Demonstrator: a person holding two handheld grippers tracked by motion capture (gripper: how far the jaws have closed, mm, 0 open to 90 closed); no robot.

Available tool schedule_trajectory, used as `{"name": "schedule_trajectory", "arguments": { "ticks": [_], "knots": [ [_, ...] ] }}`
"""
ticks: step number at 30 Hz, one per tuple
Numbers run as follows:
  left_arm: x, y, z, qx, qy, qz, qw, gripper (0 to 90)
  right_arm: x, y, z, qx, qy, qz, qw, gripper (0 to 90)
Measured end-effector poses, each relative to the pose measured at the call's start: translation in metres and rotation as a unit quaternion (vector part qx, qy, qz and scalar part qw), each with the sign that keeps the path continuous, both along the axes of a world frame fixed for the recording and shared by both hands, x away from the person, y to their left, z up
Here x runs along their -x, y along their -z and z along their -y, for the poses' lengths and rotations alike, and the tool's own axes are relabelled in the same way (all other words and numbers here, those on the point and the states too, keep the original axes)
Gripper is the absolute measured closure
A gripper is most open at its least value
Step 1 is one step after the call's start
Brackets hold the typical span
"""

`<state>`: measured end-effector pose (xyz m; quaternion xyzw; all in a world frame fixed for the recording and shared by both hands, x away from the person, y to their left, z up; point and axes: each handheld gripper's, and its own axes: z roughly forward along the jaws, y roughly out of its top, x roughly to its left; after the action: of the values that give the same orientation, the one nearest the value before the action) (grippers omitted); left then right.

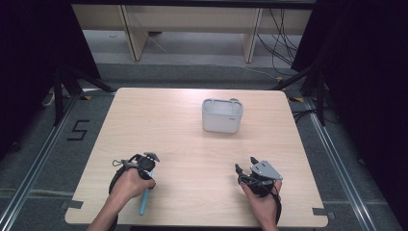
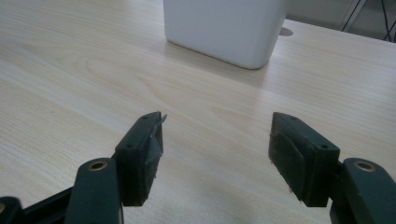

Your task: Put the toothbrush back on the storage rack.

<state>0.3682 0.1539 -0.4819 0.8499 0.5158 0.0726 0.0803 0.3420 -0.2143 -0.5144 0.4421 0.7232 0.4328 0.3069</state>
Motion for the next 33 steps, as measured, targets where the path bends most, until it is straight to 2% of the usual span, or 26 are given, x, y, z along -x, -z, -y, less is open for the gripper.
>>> {"name": "schedule_trajectory", "arguments": {
  "ticks": [4,9,11,12,13,15,16,20,21,24,25,26,27,29,30,33],
  "knots": [
    [0.001,0.000,0.001,-0.015,0.020,-0.004,0.9997,71.7,0.000,0.000,-0.001,-0.002,-0.001,0.001,1.0000,36.2],
    [0.000,0.000,0.001,-0.018,0.042,-0.011,0.9989,77.1,0.000,0.000,0.000,0.001,-0.001,0.000,1.0000,36.2],
    [0.000,0.001,0.000,-0.009,0.041,-0.009,0.9991,77.4,0.000,0.000,-0.001,-0.002,0.000,-0.001,1.0000,36.2],
    [-0.001,0.000,-0.001,-0.013,0.055,-0.012,0.9983,77.6,0.001,0.000,-0.002,-0.006,0.007,-0.003,1.0000,36.2],
    [0.001,0.000,0.000,-0.005,0.046,-0.016,0.9988,77.6,0.001,0.000,-0.002,-0.006,0.007,-0.003,1.0000,36.2],
    [0.000,0.000,-0.003,-0.004,0.063,-0.012,0.9979,77.8,0.000,0.000,-0.001,-0.002,0.002,0.002,1.0000,36.2],
    [-0.001,-0.003,-0.004,-0.008,0.068,-0.024,0.9973,77.8,0.000,0.000,-0.001,-0.002,0.001,0.002,1.0000,36.2],
    [0.001,-0.001,-0.007,0.005,0.078,-0.013,0.9968,77.9,0.000,0.000,-0.001,-0.002,-0.001,0.002,1.0000,36.2],
    [0.001,-0.002,-0.007,0.001,0.082,-0.020,0.9964,77.9,0.000,0.000,-0.001,-0.002,-0.001,0.002,1.0000,36.2],
    [0.001,-0.002,-0.009,0.005,0.084,-0.018,0.9963,77.9,0.000,0.000,-0.001,-0.002,0.000,0.002,1.0000,36.2],
    [0.000,-0.003,-0.011,0.001,0.097,-0.012,0.9952,77.9,0.000,0.000,-0.001,-0.002,-0.001,0.002,1.0000,36.2],
    [0.000,-0.003,-0.011,0.002,0.096,-0.011,0.9953,77.9,0.000,0.000,-0.001,-0.002,-0.001,0.002,1.0000,36.2],
    [0.001,-0.003,-0.010,0.011,0.083,-0.011,0.9965,77.9,0.000,0.000,-0.001,-0.002,-0.001,0.003,1.0000,36.2],
    [0.000,-0.006,-0.013,0.006,0.099,-0.005,0.9950,77.9,0.000,0.000,-0.001,-0.002,-0.001,0.003,1.0000,36.2],
    [0.000,-0.006,-0.013,0.011,0.094,0.001,0.9955,77.9,0.000,0.000,-0.001,-0.002,-0.001,0.002,1.0000,36.2],
    [-0.001,-0.010,-0.015,0.020,0.096,0.014,0.9950,77.9,0.000,0.000,-0.001,-0.002,-0.001,0.002,1.0000,36.2]
  ]
}}
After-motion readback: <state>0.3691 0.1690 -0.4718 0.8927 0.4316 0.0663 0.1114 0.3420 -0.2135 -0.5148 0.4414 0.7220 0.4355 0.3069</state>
